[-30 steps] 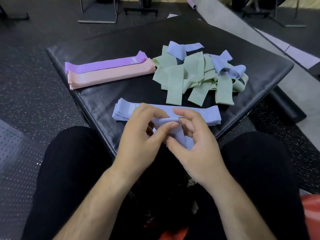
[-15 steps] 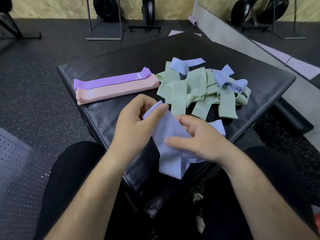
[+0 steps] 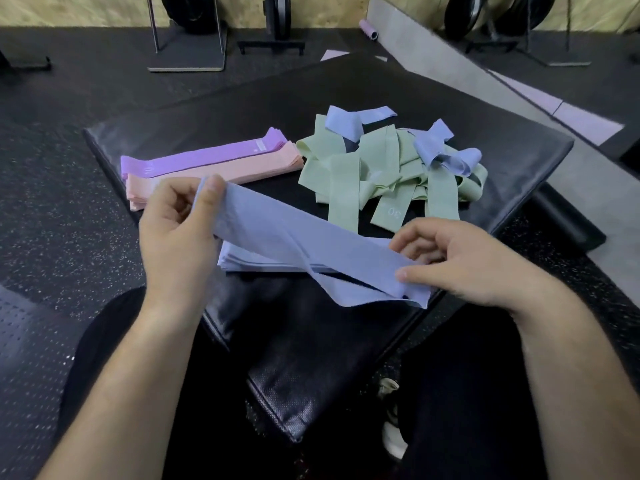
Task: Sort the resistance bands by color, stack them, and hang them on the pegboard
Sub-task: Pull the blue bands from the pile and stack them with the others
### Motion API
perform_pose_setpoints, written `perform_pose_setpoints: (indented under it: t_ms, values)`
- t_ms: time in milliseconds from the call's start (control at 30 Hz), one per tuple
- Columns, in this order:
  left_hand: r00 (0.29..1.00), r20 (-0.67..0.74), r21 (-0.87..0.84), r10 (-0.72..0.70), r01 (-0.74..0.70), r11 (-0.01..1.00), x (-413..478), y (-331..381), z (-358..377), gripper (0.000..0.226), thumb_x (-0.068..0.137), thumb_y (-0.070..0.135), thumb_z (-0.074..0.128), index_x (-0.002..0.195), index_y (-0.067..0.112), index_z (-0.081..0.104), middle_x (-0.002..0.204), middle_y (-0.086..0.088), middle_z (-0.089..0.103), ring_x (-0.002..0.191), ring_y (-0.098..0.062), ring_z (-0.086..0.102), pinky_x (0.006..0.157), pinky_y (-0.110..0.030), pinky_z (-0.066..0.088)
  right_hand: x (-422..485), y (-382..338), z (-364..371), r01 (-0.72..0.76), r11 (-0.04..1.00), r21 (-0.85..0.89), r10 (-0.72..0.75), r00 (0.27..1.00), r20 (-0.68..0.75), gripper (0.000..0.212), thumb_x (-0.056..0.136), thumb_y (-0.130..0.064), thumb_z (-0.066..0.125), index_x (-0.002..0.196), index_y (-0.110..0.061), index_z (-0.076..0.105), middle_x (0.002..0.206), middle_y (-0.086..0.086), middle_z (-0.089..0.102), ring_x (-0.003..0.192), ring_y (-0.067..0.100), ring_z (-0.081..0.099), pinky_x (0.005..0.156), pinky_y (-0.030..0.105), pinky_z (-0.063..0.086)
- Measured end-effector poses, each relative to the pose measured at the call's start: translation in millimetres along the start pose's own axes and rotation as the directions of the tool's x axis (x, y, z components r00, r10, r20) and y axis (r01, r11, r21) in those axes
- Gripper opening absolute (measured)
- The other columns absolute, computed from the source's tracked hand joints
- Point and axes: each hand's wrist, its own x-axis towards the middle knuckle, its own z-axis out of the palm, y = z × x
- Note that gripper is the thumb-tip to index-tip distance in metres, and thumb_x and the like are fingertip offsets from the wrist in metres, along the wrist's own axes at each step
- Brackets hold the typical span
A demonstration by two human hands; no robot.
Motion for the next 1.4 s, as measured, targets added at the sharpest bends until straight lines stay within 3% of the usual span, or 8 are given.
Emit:
perform_pose_setpoints:
  t_ms: [200,333,533,667,767,900,1133,1400]
  values:
    - [0.998,-0.058,-0.073,-0.029,0.024,0.997,6,2,-5,0.023,0.099,0.029,0.065,0.078,0.028,0.057,0.070,0.016,0.056,0.063,-0.005,0.049,0.053,-0.021,0.041,1,4,-7,0.061,0.998,0.015,-0.055,0.959,-0.278,0.031,0.088,0.002,0.065,0.093,-0.028,0.065,0.094,-0.001,0.070,0.073,0.018,0.066,0.072,0.032,0.058]
    - [0.995,-0.042,-0.093,-0.091,0.087,0.992,10,-3,-8,0.028,0.098,0.029,0.066,0.072,0.027,0.057,0.071,0.010,0.055,0.062,-0.007,0.047,0.052,-0.023,0.038,1,6,-14,0.036,0.961,0.275,0.016,0.982,-0.186,0.024,0.095,0.003,0.061,0.092,-0.021,0.066,0.085,0.007,0.068,0.073,0.026,0.069,0.074,0.038,0.062]
    - [0.990,-0.039,-0.042,-0.135,0.133,0.990,12,-10,-7,0.023,0.099,0.030,0.065,0.083,0.015,0.056,0.067,0.017,0.057,0.058,-0.005,0.049,0.051,-0.021,0.043,15,-3,-18,-0.045,0.965,0.259,0.074,0.992,-0.104,0.031,0.093,0.005,0.046,0.084,-0.005,0.074,0.076,0.008,0.069,0.063,0.025,0.060,0.061,0.024,0.051]
    - [0.981,-0.063,-0.001,-0.182,0.182,0.983,15,-16,-8,0.023,0.096,0.034,0.068,0.093,0.011,0.062,0.078,0.005,0.060,0.059,-0.007,0.052,0.050,-0.019,0.046,21,-6,-30,0.008,0.907,0.421,0.009,0.999,-0.038,0.026,0.091,-0.014,0.068,0.090,0.012,0.066,0.078,0.016,0.059,0.066,0.023,0.055,0.061,0.027,0.049]
    - [0.973,-0.054,0.012,-0.224,0.225,0.974,17,-20,-12,0.025,0.091,0.037,0.072,0.077,0.021,0.060,0.079,0.003,0.060,0.064,-0.011,0.050,0.053,-0.024,0.043,20,7,-31,0.023,0.898,0.439,0.026,0.994,-0.105,0.027,0.081,-0.017,0.073,0.100,0.001,0.065,0.081,0.008,0.067,0.071,0.016,0.061,0.065,0.021,0.052]
    - [0.972,-0.047,0.082,-0.232,0.235,0.969,17,-20,-11,0.034,0.088,0.036,0.076,0.067,0.023,0.053,0.071,0.006,0.052,0.059,-0.010,0.040,0.059,-0.026,0.035,18,31,-36,0.021,0.931,0.365,0.056,0.979,-0.199,0.019,0.092,-0.007,0.068,0.109,-0.014,0.063,0.085,0.022,0.065,0.071,0.027,0.053,0.065,0.025,0.050]
    - [0.988,0.073,0.505,-0.136,0.081,0.859,11,-31,-7,0.032,0.088,0.042,0.074,0.074,0.021,0.055,0.065,0.009,0.053,0.057,-0.008,0.043,0.062,-0.029,0.039,17,43,-26,-0.049,0.998,-0.034,0.037,0.956,-0.292,0.010,0.094,-0.018,0.069,0.099,-0.027,0.069,0.069,0.000,0.048,0.059,0.013,0.045,0.059,0.021,0.040]
    - [0.982,0.173,0.760,-0.069,-0.089,0.643,4,-42,-5,0.028,0.092,0.039,0.070,0.089,0.016,0.055,0.071,0.005,0.052,0.068,-0.018,0.051,0.059,-0.031,0.036,24,53,-17,-0.080,0.979,-0.189,0.021,0.956,-0.294,0.011,0.093,-0.023,0.070,0.099,-0.033,0.070,0.073,-0.005,0.052,0.055,0.006,0.044,0.057,0.020,0.039]
